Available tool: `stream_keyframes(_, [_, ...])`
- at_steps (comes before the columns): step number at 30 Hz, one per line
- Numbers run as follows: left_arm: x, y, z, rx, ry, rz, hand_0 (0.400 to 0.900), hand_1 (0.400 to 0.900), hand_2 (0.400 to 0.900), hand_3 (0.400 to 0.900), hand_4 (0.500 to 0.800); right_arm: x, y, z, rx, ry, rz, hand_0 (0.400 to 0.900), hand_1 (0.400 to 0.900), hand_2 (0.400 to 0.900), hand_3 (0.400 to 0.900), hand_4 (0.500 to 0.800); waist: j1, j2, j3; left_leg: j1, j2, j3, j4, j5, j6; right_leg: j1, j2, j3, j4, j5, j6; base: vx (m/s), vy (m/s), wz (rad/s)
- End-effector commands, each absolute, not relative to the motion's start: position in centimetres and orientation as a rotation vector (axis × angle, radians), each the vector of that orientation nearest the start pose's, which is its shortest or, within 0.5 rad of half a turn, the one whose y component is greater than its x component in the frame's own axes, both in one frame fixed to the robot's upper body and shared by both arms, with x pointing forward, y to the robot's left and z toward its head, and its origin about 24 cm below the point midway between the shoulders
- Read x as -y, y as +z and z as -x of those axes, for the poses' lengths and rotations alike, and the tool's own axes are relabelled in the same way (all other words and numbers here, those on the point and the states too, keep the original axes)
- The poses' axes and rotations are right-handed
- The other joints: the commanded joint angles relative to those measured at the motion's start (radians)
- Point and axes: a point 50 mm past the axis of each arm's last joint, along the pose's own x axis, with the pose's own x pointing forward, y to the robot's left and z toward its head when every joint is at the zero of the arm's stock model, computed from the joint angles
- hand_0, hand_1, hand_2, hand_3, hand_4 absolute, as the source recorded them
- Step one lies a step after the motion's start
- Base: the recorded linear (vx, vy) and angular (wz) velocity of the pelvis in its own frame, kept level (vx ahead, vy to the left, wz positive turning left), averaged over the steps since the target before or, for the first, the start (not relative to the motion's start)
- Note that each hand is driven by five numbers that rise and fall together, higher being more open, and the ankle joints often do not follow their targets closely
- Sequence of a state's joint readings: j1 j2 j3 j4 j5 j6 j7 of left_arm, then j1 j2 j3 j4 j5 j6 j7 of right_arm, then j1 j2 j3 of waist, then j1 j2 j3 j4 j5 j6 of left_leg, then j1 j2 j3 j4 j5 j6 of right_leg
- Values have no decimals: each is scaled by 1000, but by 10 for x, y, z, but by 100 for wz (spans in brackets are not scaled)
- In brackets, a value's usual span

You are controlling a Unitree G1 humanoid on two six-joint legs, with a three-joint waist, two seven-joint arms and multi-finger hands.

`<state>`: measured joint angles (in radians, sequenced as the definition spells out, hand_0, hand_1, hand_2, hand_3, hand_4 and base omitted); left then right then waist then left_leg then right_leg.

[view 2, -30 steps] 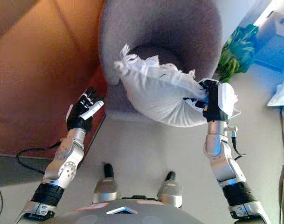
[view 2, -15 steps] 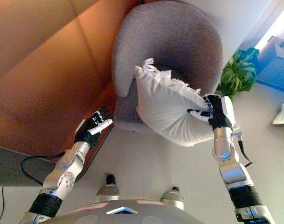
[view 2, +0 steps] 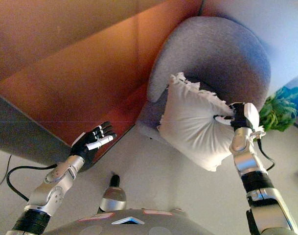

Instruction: Pick up the pillow and put it on the sofa.

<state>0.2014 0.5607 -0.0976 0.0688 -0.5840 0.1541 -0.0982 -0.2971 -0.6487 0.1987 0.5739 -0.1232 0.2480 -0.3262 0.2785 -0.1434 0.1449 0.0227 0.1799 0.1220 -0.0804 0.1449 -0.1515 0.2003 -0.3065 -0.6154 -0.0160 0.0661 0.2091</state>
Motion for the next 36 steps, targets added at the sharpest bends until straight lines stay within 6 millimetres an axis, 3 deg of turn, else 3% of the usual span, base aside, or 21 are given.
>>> stream_keyframes(1, [-232,44,-228,-218,-252,-21,900,900,900,900,800,361,183,-333,-111,-772,1012,900,900,900,900,800,107,3,-23,60,-4,-33,-7,-143,39,-59,-90,-35,-32,249,53,-5,-84,23])
stream_keyframes(7, [-234,46,-226,-212,-260,-25,900,900,900,900,800,376,197,-330,-110,-935,965,900,900,900,900,800,120,21,-18,59,5,-34,-7,-136,36,-43,-90,-63,-32,242,53,11,9,12])
stream_keyframes(12, [-231,41,-223,-214,-258,-3,900,900,900,900,800,367,197,-331,-20,-966,899,900,900,900,900,800,100,35,-30,89,3,-14,-7,-150,43,-37,-109,-64,-9,254,53,1,66,-5])
stream_keyframes(17, [-224,34,-223,-230,-275,21,900,900,900,900,800,349,193,-334,69,-878,809,900,900,900,900,800,61,48,-46,126,1,15,-5,-165,53,-42,-126,-42,14,259,53,-42,56,-24])
stream_keyframes(21, [-216,31,-229,-228,-297,-4,900,900,900,900,800,335,179,-334,103,-788,704,900,900,900,900,800,25,46,-55,143,3,49,1,-168,58,-59,-137,-14,35,280,53,-65,4,-26])
stream_keyframes(24, [-213,31,-232,-218,-301,-14,900,900,900,900,800,322,166,-330,125,-730,645,900,900,900,900,800,4,43,-55,151,5,68,4,-171,60,-70,-137,4,40,286,53,-84,-22,-27])
stream_keyframes(26, [-213,31,-235,-199,-274,-9,900,900,900,900,800,300,141,-320,133,-624,581,900,900,900,900,800,-41,47,-54,162,9,96,15,-177,66,-87,-133,40,46,283,53,-177,-9,-50])
stream_keyframes(28, [-213,29,-234,-195,-254,-10,900,900,900,900,800,293,123,-307,119,-573,532,900,900,900,900,800,-64,48,-58,162,13,112,28,-183,69,-99,-130,62,50,281,53,-171,-4,-48])
stream_keyframes(29, [-215,26,-234,-191,-217,-5,900,900,900,900,800,284,103,-294,90,-512,477,900,900,900,900,800,-97,44,-57,154,6,136,43,-173,77,-114,-138,74,50,290,53,-150,-5,-54])
stream_keyframes(36, [-225,17,-234,-197,-120,7,900,900,900,900,800,259,44,-256,-106,-331,362,900,900,900,900,800,-201,64,-70,169,8,191,35,-167,74,-150,-108,164,38,278,53,-131,-1,-39])
